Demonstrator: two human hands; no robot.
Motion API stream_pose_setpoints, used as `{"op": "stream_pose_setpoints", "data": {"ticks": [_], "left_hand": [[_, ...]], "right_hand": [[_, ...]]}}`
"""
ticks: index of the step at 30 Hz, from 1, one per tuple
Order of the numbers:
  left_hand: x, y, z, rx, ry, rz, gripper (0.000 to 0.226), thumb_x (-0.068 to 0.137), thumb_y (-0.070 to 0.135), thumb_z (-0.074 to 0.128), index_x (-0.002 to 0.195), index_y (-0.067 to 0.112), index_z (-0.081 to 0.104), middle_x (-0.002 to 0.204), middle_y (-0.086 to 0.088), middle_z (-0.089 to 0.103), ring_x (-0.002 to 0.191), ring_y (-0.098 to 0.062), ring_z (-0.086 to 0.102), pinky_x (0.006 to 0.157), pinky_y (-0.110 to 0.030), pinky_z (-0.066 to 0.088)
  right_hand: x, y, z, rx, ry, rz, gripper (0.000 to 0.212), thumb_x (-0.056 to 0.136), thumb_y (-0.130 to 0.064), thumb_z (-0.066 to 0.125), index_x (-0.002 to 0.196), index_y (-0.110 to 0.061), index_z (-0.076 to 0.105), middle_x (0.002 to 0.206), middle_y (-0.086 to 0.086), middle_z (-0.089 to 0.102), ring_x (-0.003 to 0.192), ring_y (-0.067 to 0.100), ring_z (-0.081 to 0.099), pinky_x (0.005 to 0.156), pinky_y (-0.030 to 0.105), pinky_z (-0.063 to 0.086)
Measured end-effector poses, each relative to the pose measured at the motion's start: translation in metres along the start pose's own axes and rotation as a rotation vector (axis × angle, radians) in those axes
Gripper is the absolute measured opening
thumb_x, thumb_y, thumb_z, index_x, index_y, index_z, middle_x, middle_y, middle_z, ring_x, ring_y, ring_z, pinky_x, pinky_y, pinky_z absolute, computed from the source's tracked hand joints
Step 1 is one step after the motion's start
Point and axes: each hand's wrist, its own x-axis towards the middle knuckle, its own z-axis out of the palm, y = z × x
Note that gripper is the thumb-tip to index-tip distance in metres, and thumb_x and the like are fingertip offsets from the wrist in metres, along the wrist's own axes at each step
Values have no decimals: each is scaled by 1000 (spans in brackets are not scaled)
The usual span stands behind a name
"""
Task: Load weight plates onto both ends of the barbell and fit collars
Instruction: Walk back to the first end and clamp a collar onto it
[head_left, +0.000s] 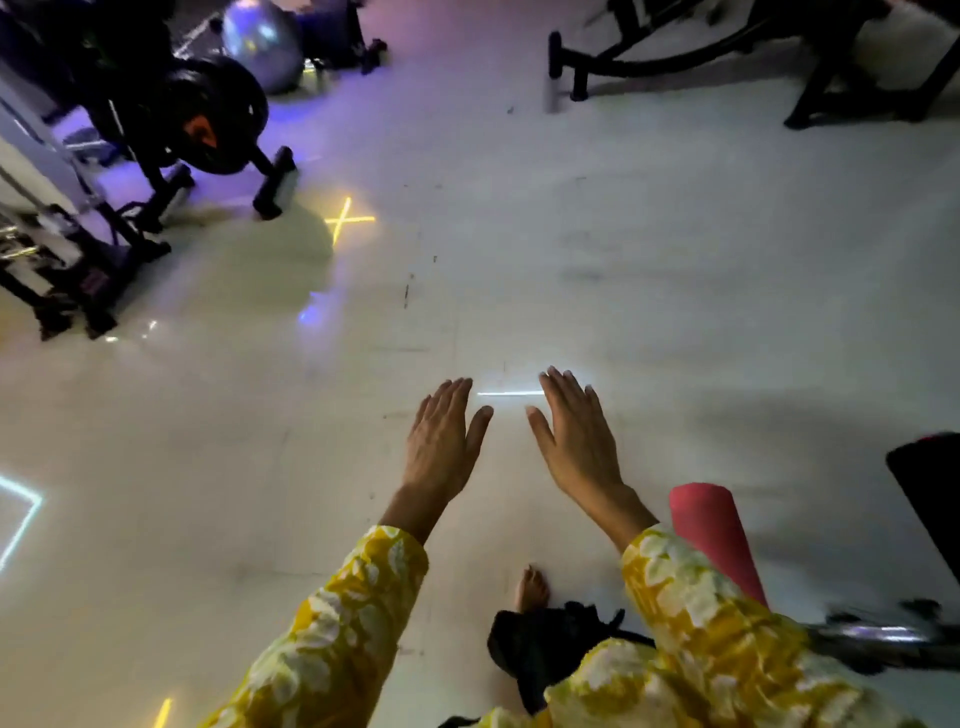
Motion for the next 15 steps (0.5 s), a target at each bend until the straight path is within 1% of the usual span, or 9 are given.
{"op": "stream_pose_setpoints", "data": {"ticks": [4, 7, 10, 15], "left_hand": [[129, 20, 8, -20, -62, 79, 51, 98, 35, 42, 140, 8, 37, 146, -9, 40, 138, -22, 28, 113, -32, 19], [212, 38, 22, -35, -71, 134, 51, 98, 36, 40, 141, 9, 36, 146, -8, 39, 139, -21, 27, 114, -33, 18], [291, 54, 50, -51, -101, 193, 52, 98, 37, 40, 141, 10, 35, 147, -8, 38, 139, -20, 27, 113, -30, 16], [437, 90, 101, -83, -163, 323, 52, 98, 39, 37, 142, 10, 34, 147, -7, 38, 140, -20, 26, 113, -30, 16]], "right_hand": [[113, 31, -25, 16, 67, 83, 50, 99, -31, 31, 144, -11, 25, 154, 4, 22, 144, 16, 12, 115, 27, 1], [176, 55, -38, 4, 111, 142, 49, 99, -31, 35, 143, -9, 29, 152, 7, 26, 143, 19, 16, 115, 28, 3], [235, 91, -44, -15, 137, 204, 49, 98, -31, 36, 142, -9, 31, 151, 8, 28, 142, 20, 18, 113, 26, 2], [351, 160, -63, -43, 229, 333, 50, 99, -32, 34, 143, -11, 27, 153, 5, 24, 143, 17, 14, 113, 25, 1]]}}
